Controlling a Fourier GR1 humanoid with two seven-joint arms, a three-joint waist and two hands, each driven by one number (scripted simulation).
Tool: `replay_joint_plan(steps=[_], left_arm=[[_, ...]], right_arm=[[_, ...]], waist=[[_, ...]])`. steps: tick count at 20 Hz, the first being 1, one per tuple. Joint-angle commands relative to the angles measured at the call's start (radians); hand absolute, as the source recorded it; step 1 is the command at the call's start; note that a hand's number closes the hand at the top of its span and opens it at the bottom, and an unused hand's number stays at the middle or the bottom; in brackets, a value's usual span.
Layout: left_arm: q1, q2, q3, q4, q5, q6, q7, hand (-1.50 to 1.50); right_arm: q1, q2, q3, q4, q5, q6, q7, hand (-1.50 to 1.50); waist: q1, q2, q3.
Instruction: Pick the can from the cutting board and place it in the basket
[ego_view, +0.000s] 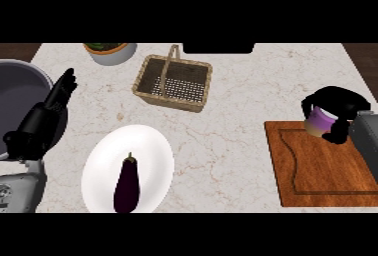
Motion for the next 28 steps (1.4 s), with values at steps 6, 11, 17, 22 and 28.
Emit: replay_joint_plan(steps=[6, 11, 17, 22, 28], left_arm=[[0.037, -0.016, -0.014, -0.009, -0.023, 0.016, -0.016, 0.0], [0.012, 0.008, 0.021, 0.012, 0.001, 0.0, -0.016, 0.0], [0.034, -0.013, 0.004, -0.038, -0.007, 0.011, 0.014, 0.0], [0.057, -0.004, 0.005, -0.055, 0.004, -0.016, -0.013, 0.0], [-0.024, 0.01, 0.023, 0.003, 0.004, -0.024, 0.015, 0.0]], right_arm=[[-0.139, 0.079, -0.256, -0.104, -0.097, -0.096, 0.567, 1.5], [-0.215, 0.144, -0.407, -0.267, -0.258, -0.212, 0.564, 1.5], [-0.343, 0.254, -0.469, -0.468, -0.432, -0.123, 0.64, 1.5], [-0.524, 0.23, -0.453, -0.581, -0.501, 0.055, 0.808, 1.5], [-0.751, 0.308, -0.438, -0.54, -0.567, 0.124, 1.029, 1.5]], waist=[[-0.009, -0.006, 0.002], [-0.024, -0.009, 0.004], [-0.016, -0.013, 0.003], [0.002, -0.005, 0.003], [0.008, 0.001, 0.003]])
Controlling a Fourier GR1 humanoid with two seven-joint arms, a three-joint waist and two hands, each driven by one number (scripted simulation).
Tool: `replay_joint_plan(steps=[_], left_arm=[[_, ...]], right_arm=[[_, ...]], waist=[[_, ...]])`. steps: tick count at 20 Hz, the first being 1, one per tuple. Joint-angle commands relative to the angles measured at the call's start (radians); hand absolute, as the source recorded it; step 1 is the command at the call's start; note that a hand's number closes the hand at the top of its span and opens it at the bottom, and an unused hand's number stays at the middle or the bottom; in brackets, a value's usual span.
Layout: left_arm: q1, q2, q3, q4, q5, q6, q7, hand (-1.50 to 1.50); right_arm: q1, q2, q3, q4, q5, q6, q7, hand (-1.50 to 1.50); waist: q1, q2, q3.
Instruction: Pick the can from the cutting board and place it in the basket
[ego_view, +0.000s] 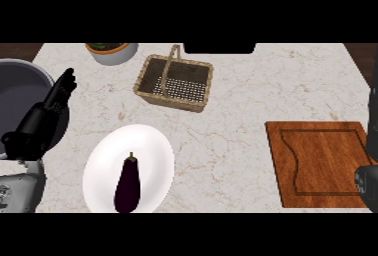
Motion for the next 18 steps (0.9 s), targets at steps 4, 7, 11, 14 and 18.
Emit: replay_joint_plan(steps=[4, 7, 11, 14, 18], left_arm=[[-0.006, -0.018, -0.015, 0.057, -0.032, 0.01, -0.043, 0.0], [-0.035, -0.038, -0.03, 0.009, -0.032, 0.02, 0.011, 0.0], [0.02, 0.004, 0.011, -0.011, 0.01, -0.03, -0.032, 0.0], [0.007, -0.045, -0.034, 0.018, -0.037, 0.01, -0.04, 0.0], [-0.004, -0.014, -0.01, -0.008, -0.014, -0.019, -0.013, 0.0]], right_arm=[[-0.251, 0.109, 0.059, 0.109, -0.012, 0.026, 0.223, 1.5], [-0.305, 0.103, 0.04, 0.202, -0.033, 0.009, 0.202, 1.5], [-0.33, 0.156, 0.045, 0.309, -0.012, -0.063, 0.237, 1.5], [-0.429, 0.15, 0.037, 0.415, -0.03, -0.019, 0.264, 1.5], [-0.456, 0.172, 0.043, 0.495, -0.034, 0.007, 0.306, 1.5]], waist=[[0.013, 0.007, -0.001], [0.015, 0.008, 0.0], [0.027, 0.008, 0.0], [0.028, 0.011, -0.001], [0.027, 0.009, 0.0]])
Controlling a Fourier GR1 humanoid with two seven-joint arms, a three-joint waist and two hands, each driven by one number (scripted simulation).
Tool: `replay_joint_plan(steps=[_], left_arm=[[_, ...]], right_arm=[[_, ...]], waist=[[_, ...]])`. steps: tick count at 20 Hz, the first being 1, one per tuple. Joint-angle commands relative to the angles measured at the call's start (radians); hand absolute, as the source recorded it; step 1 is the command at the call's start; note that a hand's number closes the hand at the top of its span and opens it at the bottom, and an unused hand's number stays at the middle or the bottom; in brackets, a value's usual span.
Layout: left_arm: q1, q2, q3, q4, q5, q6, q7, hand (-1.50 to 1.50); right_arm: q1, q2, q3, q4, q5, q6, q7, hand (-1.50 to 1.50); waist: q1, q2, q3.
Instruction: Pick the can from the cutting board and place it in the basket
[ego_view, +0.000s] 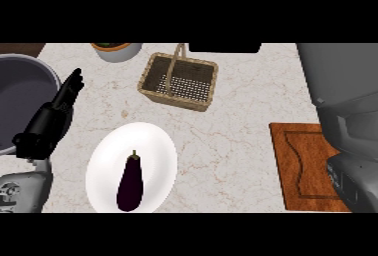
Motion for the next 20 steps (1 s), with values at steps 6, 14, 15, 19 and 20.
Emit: replay_joint_plan(steps=[6, 14, 15, 19, 20], left_arm=[[-0.015, -0.013, 0.001, -0.001, -0.007, 0.009, 0.007, 0.0], [-0.004, -0.016, 0.0, -0.021, -0.006, 0.004, 0.025, 0.0], [-0.085, 0.003, 0.021, 0.005, 0.012, -0.012, 0.079, 0.0], [0.02, -0.025, -0.009, -0.043, -0.021, 0.008, 0.024, 0.0], [0.028, -0.028, -0.009, -0.043, -0.018, 0.007, 0.003, 0.0]], right_arm=[[-0.071, 0.004, 0.086, 0.182, 0.068, 0.088, 0.037, 1.5], [-0.066, -0.014, 0.2, 0.267, 0.163, 0.183, -0.044, 1.5], [-0.069, -0.002, 0.179, 0.275, 0.143, 0.185, -0.039, 1.5], [-0.016, 0.016, 0.125, 0.251, 0.079, 0.197, -0.054, -1.5], [-0.052, 0.007, 0.109, 0.303, 0.081, 0.174, -0.06, -1.5]], waist=[[-0.006, 0.001, 0.0], [0.001, 0.003, 0.0], [-0.006, 0.003, 0.0], [-0.01, -0.003, 0.001], [0.005, 0.003, 0.0]])
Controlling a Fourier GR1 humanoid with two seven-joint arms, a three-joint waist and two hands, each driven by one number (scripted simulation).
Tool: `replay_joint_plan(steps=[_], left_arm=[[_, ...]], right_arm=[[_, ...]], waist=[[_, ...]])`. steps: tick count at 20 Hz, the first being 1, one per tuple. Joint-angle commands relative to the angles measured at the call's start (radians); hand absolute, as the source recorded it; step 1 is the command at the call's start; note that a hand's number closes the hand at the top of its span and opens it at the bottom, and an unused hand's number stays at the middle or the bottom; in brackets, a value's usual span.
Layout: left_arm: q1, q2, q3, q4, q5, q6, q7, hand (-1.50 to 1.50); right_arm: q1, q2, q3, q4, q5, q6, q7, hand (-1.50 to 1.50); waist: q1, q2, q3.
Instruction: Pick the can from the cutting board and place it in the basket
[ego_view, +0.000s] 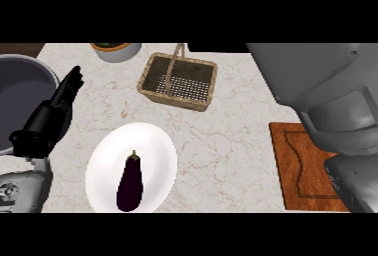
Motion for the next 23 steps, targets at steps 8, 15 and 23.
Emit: replay_joint_plan(steps=[8, 15, 23], left_arm=[[-0.001, 0.013, 0.019, 0.01, 0.011, -0.019, -0.005, 0.0], [0.02, 0.013, 0.017, 0.019, 0.002, -0.02, -0.025, 0.0], [-0.043, 0.006, 0.033, 0.044, -0.008, 0.005, 0.002, 0.0]], right_arm=[[0.014, 0.02, -0.162, -0.053, -0.112, -0.234, 0.002, -1.5], [0.054, -0.1, -0.276, -0.082, -0.12, -0.519, 0.014, -1.5], [0.131, -0.261, -0.351, -0.101, -0.15, -0.589, -0.03, -1.5]], waist=[[-0.005, 0.0, 0.001], [-0.003, 0.005, 0.0], [-0.018, 0.003, 0.001]])
